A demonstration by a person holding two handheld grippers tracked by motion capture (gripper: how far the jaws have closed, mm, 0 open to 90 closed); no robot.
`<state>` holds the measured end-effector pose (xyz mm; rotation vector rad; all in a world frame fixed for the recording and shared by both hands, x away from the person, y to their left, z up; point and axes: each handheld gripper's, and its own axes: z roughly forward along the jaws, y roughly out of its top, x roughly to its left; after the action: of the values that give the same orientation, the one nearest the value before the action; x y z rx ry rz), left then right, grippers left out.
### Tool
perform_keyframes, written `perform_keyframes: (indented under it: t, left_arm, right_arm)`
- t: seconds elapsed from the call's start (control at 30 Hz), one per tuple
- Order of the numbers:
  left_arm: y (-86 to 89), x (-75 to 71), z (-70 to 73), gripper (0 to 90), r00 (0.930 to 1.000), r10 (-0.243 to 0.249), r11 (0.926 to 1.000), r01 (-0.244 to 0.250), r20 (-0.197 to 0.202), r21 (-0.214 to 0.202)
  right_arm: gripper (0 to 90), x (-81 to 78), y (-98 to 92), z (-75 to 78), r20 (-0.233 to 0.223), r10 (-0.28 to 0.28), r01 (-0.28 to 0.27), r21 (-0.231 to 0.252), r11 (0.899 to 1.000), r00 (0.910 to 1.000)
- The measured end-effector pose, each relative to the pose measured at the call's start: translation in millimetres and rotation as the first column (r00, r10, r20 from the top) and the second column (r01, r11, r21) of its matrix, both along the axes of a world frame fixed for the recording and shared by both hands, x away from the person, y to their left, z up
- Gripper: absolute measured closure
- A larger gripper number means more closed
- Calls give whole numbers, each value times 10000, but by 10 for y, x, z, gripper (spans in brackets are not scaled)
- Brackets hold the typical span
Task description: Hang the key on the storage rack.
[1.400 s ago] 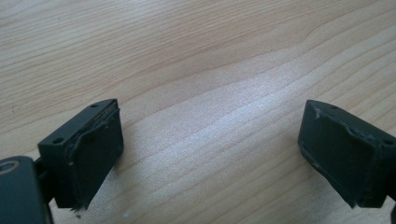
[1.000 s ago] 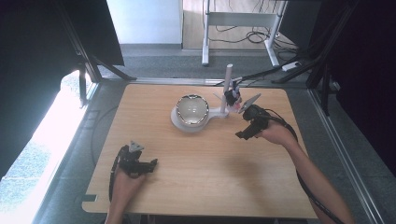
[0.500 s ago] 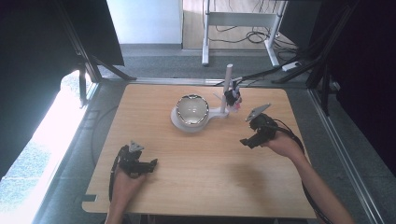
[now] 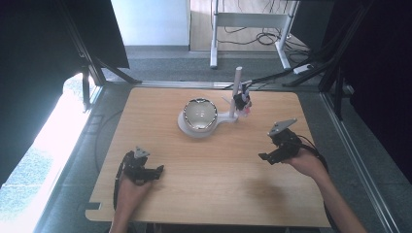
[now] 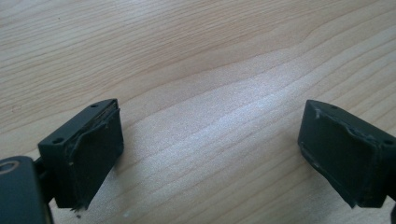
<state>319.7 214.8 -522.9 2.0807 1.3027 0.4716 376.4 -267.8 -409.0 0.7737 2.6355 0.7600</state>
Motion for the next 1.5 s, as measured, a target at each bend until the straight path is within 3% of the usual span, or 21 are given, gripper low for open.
perform_keyframes:
  t: [0.5,0.7,1.17,1.5]
  left_arm:
    - [2,0,1,67,10000,-19,10000,19,-12,20]
    - [1,0,1,67,10000,-10,10000,10,-3,9]
    - [1,0,1,67,10000,-12,10000,12,-2,15]
    - [1,-1,1,68,10000,-12,10000,12,-3,15]
  right_arm:
    - [86,-289,-149,-209,212,-327,317,458,9984,9992]
    - [78,-374,-160,-336,205,-420,400,868,9954,9989]
    - [82,-522,-151,-842,119,-754,722,1745,9820,9971]
    - [55,-565,-169,-1101,53,-1073,1035,2201,9700,9942]
